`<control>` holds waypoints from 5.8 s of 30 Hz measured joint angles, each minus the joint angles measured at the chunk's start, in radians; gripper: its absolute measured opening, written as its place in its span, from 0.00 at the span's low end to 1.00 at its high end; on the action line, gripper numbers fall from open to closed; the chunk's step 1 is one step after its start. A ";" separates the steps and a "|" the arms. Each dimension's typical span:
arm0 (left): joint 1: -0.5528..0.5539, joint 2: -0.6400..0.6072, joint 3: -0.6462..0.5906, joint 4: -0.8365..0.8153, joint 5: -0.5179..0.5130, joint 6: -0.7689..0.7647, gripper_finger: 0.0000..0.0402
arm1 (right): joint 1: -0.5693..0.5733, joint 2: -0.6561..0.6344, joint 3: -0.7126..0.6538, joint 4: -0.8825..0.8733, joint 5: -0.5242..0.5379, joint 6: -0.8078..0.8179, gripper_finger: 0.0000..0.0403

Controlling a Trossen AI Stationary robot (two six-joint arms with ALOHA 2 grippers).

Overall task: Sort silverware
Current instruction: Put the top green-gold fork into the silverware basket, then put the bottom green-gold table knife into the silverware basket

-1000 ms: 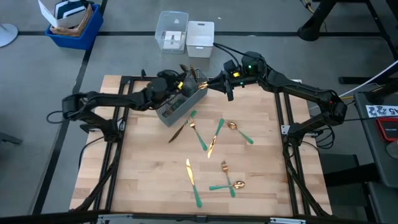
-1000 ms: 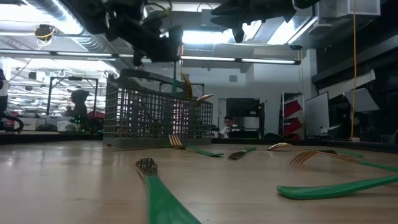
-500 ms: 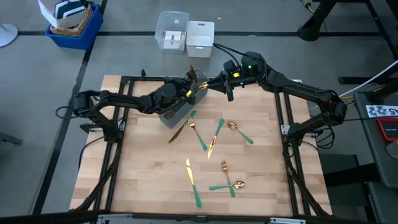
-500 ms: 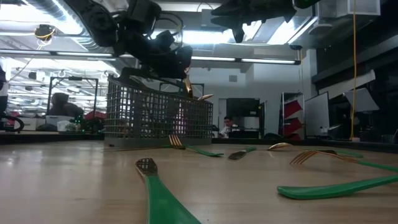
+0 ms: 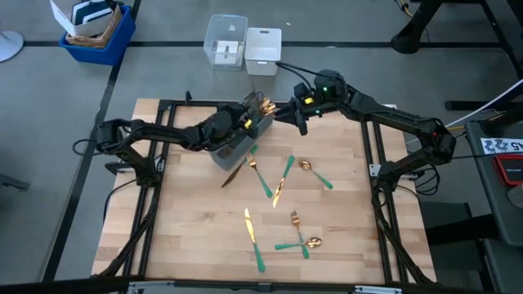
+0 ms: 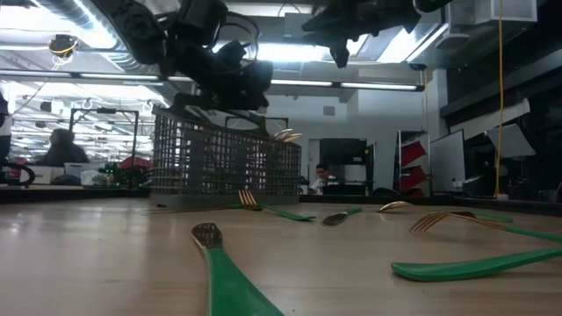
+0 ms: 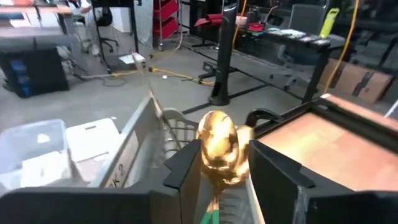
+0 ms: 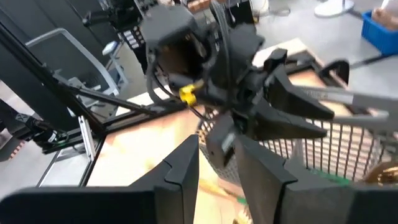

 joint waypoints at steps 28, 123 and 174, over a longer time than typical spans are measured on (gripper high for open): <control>-0.268 -0.448 0.001 -0.320 0.002 -0.078 0.31 | 0.338 0.146 -0.002 -0.237 0.550 0.343 0.27; -0.458 -0.773 0.000 -1.184 0.000 -0.674 0.31 | 0.313 0.477 0.284 0.592 0.455 -0.258 0.03; -0.457 -0.774 0.000 -1.179 0.000 -0.617 0.31 | 0.274 0.607 0.284 0.383 0.429 -0.210 0.27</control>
